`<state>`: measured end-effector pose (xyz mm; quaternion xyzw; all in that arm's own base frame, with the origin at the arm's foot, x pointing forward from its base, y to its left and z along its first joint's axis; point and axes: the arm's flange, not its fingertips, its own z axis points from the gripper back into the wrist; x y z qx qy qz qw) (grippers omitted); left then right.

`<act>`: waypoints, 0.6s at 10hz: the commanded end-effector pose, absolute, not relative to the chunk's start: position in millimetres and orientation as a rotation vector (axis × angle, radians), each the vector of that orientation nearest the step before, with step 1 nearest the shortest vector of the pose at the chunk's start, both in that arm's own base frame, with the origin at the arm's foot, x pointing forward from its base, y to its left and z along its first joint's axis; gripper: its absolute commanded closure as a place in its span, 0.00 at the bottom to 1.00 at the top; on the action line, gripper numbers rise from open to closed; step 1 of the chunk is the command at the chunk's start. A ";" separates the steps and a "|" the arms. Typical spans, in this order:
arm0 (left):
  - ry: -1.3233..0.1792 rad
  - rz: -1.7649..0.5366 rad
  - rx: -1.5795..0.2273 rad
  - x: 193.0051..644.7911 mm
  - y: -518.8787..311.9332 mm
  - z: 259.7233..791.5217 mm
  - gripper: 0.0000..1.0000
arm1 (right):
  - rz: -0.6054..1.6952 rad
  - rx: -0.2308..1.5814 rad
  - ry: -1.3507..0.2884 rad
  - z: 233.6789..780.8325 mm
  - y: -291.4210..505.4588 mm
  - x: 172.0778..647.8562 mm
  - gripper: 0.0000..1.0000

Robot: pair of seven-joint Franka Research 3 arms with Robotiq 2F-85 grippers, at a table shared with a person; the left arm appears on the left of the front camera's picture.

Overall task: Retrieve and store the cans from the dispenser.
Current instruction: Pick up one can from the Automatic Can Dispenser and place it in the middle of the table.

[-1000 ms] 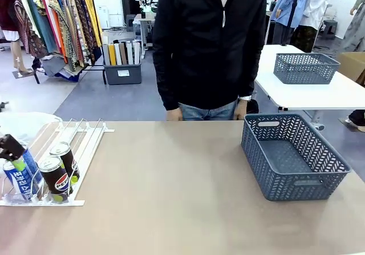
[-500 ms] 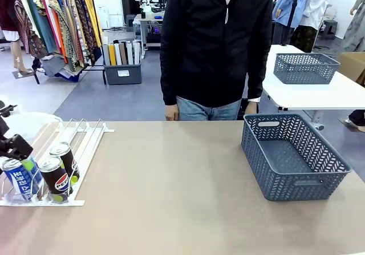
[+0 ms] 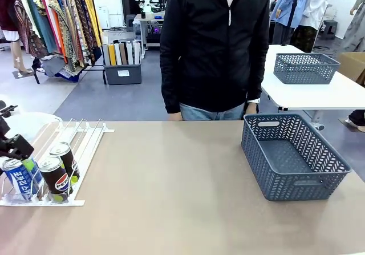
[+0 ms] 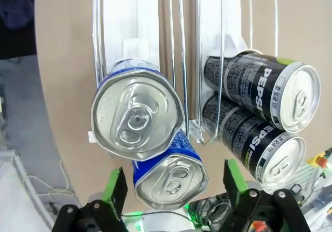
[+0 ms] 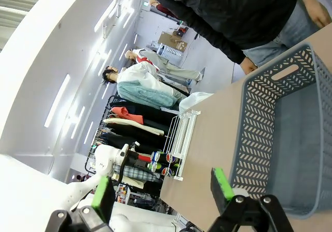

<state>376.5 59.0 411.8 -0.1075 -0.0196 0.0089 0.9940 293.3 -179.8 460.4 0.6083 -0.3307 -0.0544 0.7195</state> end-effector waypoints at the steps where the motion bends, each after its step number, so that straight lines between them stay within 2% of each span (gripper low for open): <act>1: -0.062 0.051 -0.187 378.7 59.8 412.5 0.79 | -0.123 1.361 -0.747 464.8 -179.8 294.5 0.00; 2: -0.064 0.050 -0.189 378.8 59.7 413.1 1.00 | -0.123 1.361 -0.747 464.8 -179.8 294.5 0.00; 6: -0.055 0.049 -0.186 379.6 59.7 413.2 1.00 | -0.123 1.361 -0.747 464.8 -179.8 294.5 0.00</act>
